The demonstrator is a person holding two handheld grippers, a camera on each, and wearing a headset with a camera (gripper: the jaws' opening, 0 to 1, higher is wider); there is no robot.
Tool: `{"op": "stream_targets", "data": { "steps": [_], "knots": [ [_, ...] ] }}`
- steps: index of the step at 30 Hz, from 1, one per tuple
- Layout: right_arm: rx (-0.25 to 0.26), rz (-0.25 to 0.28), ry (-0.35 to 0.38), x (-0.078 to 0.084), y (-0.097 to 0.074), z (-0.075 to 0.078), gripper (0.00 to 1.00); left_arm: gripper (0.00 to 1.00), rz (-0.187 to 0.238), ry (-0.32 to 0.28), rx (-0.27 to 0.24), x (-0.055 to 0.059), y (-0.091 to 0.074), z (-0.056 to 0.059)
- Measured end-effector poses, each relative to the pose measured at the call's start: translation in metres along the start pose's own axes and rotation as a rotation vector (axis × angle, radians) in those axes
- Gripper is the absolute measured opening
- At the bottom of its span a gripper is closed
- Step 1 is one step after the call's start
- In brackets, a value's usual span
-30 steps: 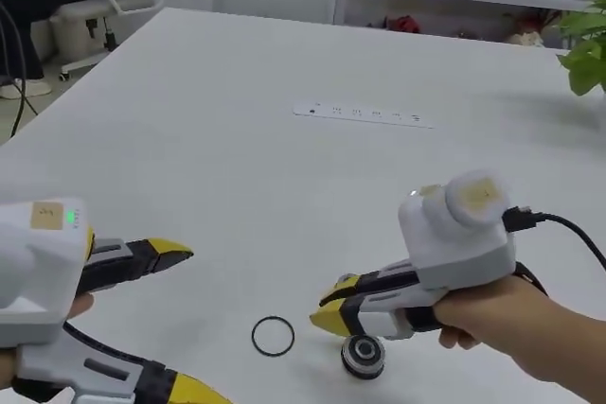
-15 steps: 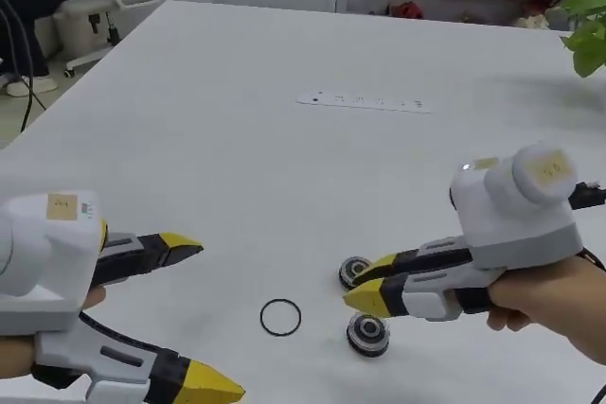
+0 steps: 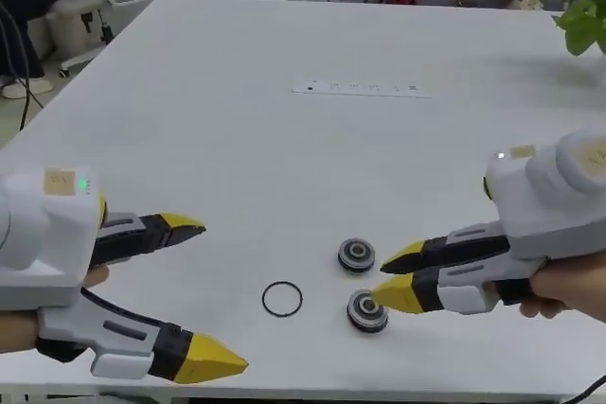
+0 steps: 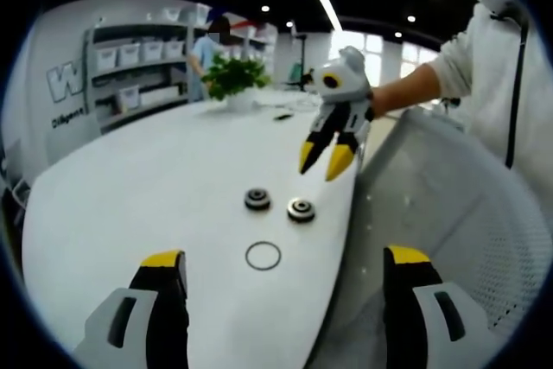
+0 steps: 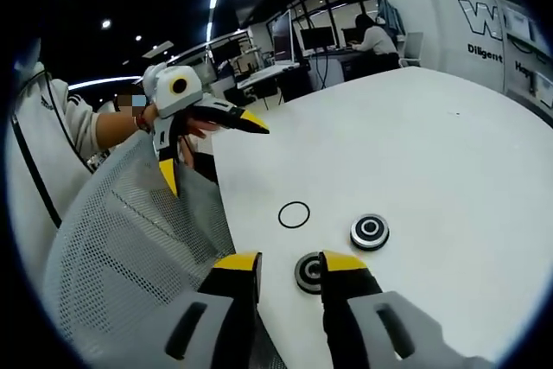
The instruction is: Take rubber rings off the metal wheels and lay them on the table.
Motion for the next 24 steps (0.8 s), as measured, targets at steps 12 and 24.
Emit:
{"op": "stream_targets", "data": {
  "steps": [12, 24],
  "knots": [
    [-0.001, 0.003, -0.019, 0.010, -0.014, 0.003, 0.26, 0.96, 0.025, 0.027, 0.000, -0.017, 0.002, 0.003],
    [0.022, 0.016, -0.017, 0.020, -0.027, 0.010, 0.28, 0.93, 0.061, 0.056, 0.029, -0.039, 0.019, 0.003]
  ]
}}
Point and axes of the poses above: the centre of the closed fingertips' face, and the gripper's own axes: y roughly forward along the fingers, z roughly to its right, x roughly out of its underside, the point moved 2 cm from there along -y, roughly backward along the fingers, and after that the axes turned 13 degrees about z, right-handed, at the moved point
